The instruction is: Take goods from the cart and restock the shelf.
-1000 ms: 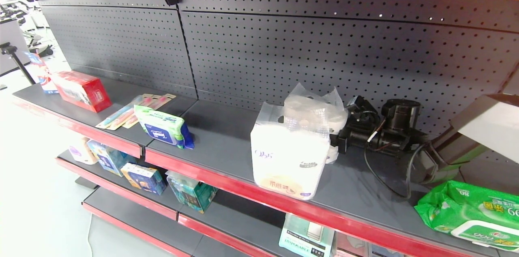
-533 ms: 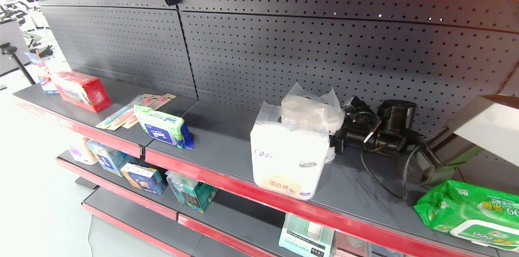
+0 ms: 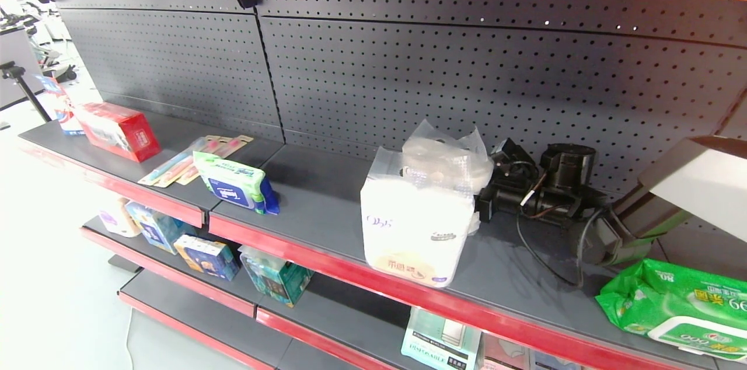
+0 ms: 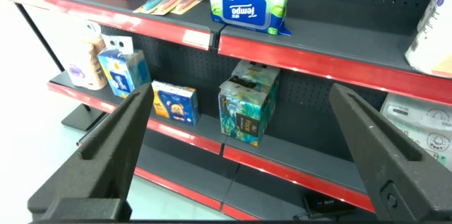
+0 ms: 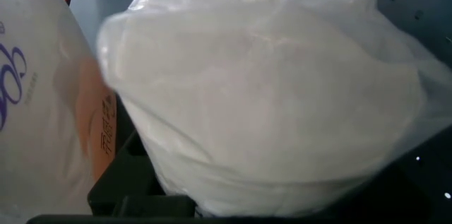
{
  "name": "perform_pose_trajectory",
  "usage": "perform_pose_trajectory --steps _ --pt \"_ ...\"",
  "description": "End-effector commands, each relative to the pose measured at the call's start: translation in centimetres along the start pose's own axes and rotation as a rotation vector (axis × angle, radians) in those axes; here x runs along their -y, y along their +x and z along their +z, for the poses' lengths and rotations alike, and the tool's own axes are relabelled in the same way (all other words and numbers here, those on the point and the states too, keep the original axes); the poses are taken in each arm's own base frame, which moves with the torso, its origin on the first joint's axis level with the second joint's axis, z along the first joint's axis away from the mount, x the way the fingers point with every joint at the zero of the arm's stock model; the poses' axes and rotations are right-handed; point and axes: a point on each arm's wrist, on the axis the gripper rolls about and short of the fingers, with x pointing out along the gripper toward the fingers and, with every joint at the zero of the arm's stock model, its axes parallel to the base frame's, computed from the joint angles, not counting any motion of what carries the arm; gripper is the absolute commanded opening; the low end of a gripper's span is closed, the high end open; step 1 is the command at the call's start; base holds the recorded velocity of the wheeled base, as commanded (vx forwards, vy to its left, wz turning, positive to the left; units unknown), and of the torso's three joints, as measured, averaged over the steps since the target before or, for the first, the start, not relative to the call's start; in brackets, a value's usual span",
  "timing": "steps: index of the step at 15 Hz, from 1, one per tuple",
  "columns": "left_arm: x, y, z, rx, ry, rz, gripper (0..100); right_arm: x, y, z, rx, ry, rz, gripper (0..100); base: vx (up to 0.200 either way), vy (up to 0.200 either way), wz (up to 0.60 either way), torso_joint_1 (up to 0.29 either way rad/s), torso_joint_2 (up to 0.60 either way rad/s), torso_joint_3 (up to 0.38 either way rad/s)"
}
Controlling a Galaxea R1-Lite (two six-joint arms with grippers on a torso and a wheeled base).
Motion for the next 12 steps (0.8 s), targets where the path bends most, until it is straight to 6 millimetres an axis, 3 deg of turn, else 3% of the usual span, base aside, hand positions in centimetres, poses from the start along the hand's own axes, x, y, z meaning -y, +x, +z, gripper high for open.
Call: perform_pose_trajectory --steps 1,12 --pt "0.0 0.0 0.0 0.0 0.0 0.001 100 0.22 -0.16 -0.11 -0.002 -0.003 -0.008 0 0.0 0.0 0.0 0.0 0.0 0.0" --pt "0.0 0.0 0.0 0.0 0.0 0.001 100 0.27 -0.36 -0.4 -0.009 0.031 -0.007 0 0.0 0.0 0.0 0.0 0.0 0.0"
